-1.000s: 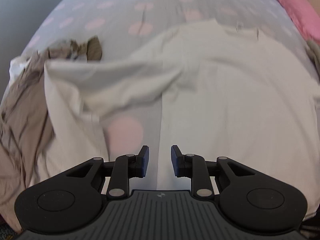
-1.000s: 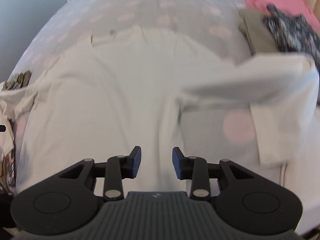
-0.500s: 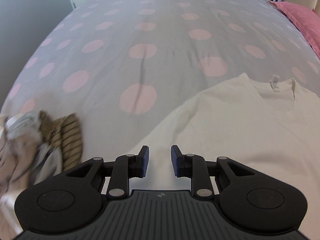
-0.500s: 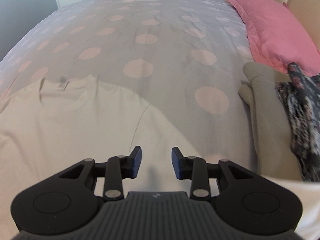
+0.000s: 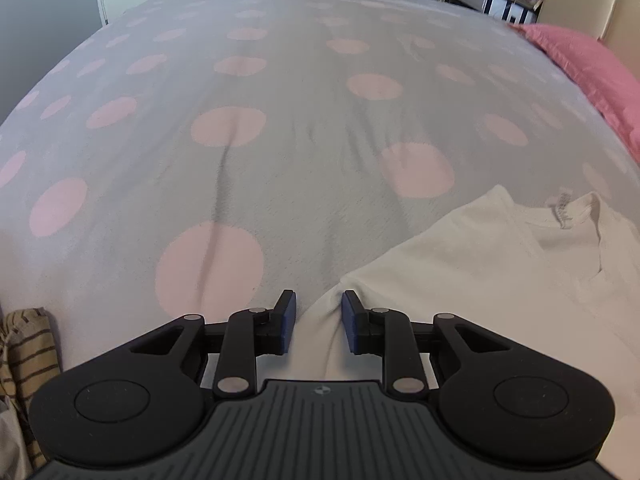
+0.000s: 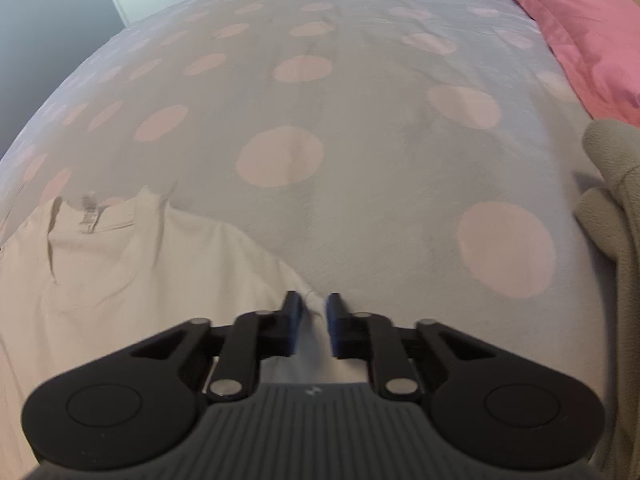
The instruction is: Fold clothes
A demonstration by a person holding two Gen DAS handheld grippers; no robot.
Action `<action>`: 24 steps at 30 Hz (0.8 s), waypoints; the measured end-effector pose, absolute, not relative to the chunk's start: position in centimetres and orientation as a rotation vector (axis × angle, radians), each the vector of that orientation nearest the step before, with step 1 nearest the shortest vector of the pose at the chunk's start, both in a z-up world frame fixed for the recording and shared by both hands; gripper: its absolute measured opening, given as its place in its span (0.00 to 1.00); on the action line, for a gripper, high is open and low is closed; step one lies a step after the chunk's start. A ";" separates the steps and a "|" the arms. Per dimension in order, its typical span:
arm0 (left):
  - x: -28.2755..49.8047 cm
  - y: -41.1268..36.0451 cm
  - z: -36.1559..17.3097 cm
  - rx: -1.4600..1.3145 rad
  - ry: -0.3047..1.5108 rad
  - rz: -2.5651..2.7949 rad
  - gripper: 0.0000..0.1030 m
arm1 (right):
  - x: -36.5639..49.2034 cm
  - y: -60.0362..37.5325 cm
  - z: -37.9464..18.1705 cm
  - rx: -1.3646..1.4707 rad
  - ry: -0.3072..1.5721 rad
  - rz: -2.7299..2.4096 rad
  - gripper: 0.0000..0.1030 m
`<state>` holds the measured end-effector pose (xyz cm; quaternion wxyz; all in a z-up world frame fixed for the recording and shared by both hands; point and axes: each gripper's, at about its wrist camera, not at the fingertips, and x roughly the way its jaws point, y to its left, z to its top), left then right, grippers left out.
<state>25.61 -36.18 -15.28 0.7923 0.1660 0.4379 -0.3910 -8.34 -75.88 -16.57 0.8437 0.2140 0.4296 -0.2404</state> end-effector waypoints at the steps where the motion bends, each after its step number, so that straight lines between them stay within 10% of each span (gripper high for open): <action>1: 25.3 -36.2 -15.3 0.354 0.937 -0.843 0.11 | -8.2 -75.5 -16.4 0.419 0.907 -0.509 0.07; 24: 23.9 -40.0 -14.6 0.499 0.855 -0.703 0.05 | -6.6 -75.6 -15.3 0.312 0.907 -0.677 0.11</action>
